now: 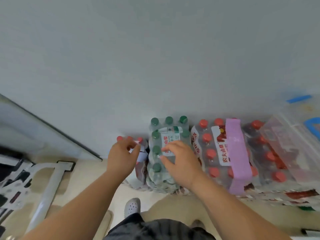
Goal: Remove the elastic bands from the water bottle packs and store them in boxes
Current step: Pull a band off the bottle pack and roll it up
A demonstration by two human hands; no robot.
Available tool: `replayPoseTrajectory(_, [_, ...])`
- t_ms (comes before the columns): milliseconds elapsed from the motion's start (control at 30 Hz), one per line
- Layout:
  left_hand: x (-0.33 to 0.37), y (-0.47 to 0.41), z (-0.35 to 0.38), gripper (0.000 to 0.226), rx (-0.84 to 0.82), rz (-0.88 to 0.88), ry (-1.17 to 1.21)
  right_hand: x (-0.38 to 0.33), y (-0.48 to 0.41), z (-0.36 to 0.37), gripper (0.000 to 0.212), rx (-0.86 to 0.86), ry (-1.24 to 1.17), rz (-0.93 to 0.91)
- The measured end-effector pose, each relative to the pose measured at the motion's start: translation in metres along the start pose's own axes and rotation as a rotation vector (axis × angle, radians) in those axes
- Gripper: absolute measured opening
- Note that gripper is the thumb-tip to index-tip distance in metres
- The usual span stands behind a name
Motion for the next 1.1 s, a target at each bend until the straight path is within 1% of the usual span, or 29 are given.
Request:
replayPoseTrajectory(67, [-0.041,-0.007,-0.008,0.012,-0.037,-0.072,0.012,-0.026,-0.017,0.035,0.022,-0.045,-0.016,-0.006])
replayPoseTrajectory(167, [-0.100,-0.026,-0.019,0.009,-0.132,-0.128,-0.004,-0.060,-0.049,0.090,0.022,-0.103,-0.053,0.025])
replayPoseTrajectory(267, [-0.154,-0.058,-0.027,0.011,-0.279,-0.145,-0.034,-0.076,-0.084,0.145,0.023,-0.126,-0.138,0.179])
replayPoseTrajectory(367, [-0.184,-0.086,-0.025,0.023,-0.398,-0.123,-0.077,-0.066,-0.109,0.184,0.028,-0.173,-0.177,0.390])
replayPoseTrajectory(433, [-0.200,-0.109,-0.018,0.025,-0.450,-0.086,-0.096,-0.053,-0.130,0.207,0.035,-0.209,-0.195,0.521])
replayPoseTrajectory(500, [-0.212,-0.127,-0.001,0.024,-0.505,-0.036,-0.113,-0.039,-0.150,0.226,0.040,-0.227,-0.169,0.594])
replayPoseTrajectory(567, [-0.224,-0.141,0.018,0.026,-0.556,-0.040,-0.107,-0.023,-0.167,0.243,0.042,-0.228,-0.137,0.644])
replayPoseTrajectory(633, [-0.233,-0.152,0.036,0.032,-0.597,-0.053,-0.098,-0.008,-0.179,0.255,0.041,-0.234,-0.108,0.695])
replayPoseTrajectory(667, [-0.237,-0.157,0.044,0.036,-0.617,-0.051,-0.088,-0.002,-0.184,0.260,0.037,-0.234,-0.103,0.714])
replayPoseTrajectory(733, [-0.242,-0.166,0.056,0.045,-0.641,-0.052,-0.056,0.009,-0.190,0.268,0.020,-0.218,-0.082,0.736])
replayPoseTrajectory(767, [-0.243,-0.171,0.060,0.046,-0.641,-0.049,-0.042,0.012,-0.192,0.272,0.015,-0.208,-0.064,0.740])
replayPoseTrajectory(833, [-0.245,-0.180,0.068,0.042,-0.638,-0.036,-0.042,0.018,-0.195,0.279,0.028,-0.185,-0.043,0.729])
replayPoseTrajectory(867, [-0.245,-0.184,0.072,0.038,-0.640,-0.024,-0.050,0.019,-0.195,0.281,0.027,-0.175,-0.045,0.727])
replayPoseTrajectory(933, [-0.243,-0.192,0.081,0.026,-0.639,-0.010,-0.041,0.023,-0.195,0.284,0.010,-0.153,-0.074,0.739])
replayPoseTrajectory(1033, [-0.238,-0.202,0.094,0.017,-0.596,-0.019,-0.038,0.026,-0.196,0.286,0.013,-0.096,-0.096,0.713])
replayPoseTrajectory(1100, [-0.236,-0.205,0.101,0.012,-0.575,-0.033,-0.072,0.027,-0.195,0.289,0.016,-0.090,-0.094,0.707])
Point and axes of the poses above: each hand's wrist, its own y-axis away from the middle knuckle, its own z-axis out of the palm, x = y × z, the point moved 5 cm from there along -y, towards the middle knuckle, and after that the axes turned 2 degrees about y, right-handed, at the moved point
